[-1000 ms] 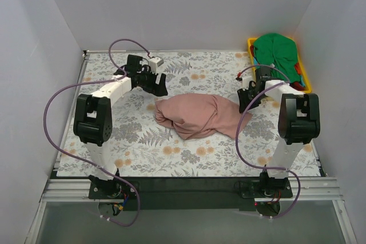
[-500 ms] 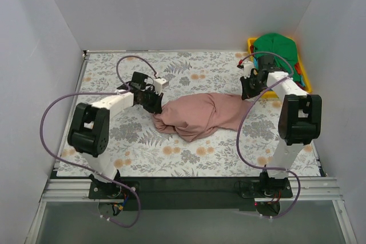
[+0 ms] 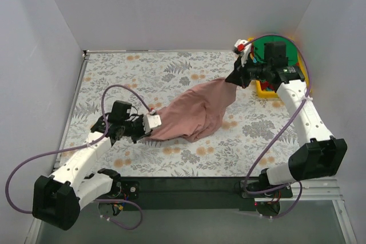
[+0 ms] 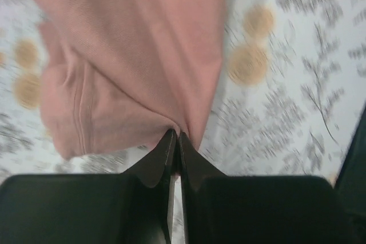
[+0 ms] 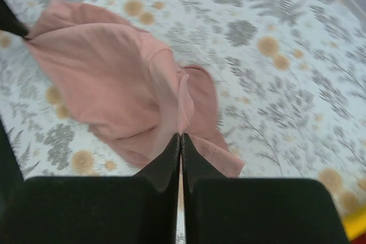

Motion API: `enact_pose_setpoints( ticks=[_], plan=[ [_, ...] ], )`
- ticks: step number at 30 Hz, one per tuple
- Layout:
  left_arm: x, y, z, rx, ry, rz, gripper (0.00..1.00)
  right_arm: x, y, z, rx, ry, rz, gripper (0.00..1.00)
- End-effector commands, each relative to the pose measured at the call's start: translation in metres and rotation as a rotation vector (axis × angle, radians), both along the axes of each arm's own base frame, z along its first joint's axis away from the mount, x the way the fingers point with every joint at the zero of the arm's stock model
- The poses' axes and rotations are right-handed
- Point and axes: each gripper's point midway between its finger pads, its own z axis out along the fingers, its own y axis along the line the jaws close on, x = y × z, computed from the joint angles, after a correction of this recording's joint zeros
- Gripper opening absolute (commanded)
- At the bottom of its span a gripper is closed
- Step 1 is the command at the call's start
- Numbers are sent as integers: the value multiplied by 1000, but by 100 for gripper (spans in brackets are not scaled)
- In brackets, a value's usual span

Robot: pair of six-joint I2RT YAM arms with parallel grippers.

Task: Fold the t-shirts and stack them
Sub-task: Flatten the tshirt out

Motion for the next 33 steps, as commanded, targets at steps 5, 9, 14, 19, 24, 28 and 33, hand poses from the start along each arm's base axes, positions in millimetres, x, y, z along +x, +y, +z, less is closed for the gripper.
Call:
enact_pose_setpoints(
  ticks=[5, 9, 14, 19, 24, 28, 33],
  plan=[
    [-30, 25, 15, -120, 46, 106, 30, -123, 117, -17, 9, -25, 487, 1],
    [-21, 7, 73, -367, 129, 193, 63, -127, 170, -6, 86, -19, 559, 1],
    [-3, -4, 108, -541, 38, 235, 67, -143, 223, -27, 74, 19, 635, 1],
    [-3, -8, 97, -521, 67, 182, 66, -161, 226, -47, 21, 149, 663, 46],
    [-1, -13, 76, -461, 96, 110, 69, -83, 150, -38, 118, 273, 380, 65],
    [1, -23, 54, -355, 102, 50, 75, -34, 72, -78, 40, 311, 101, 62],
    [-18, -57, 27, -222, 64, -86, 75, -10, 28, -142, -106, 400, -82, 52]
  ],
)
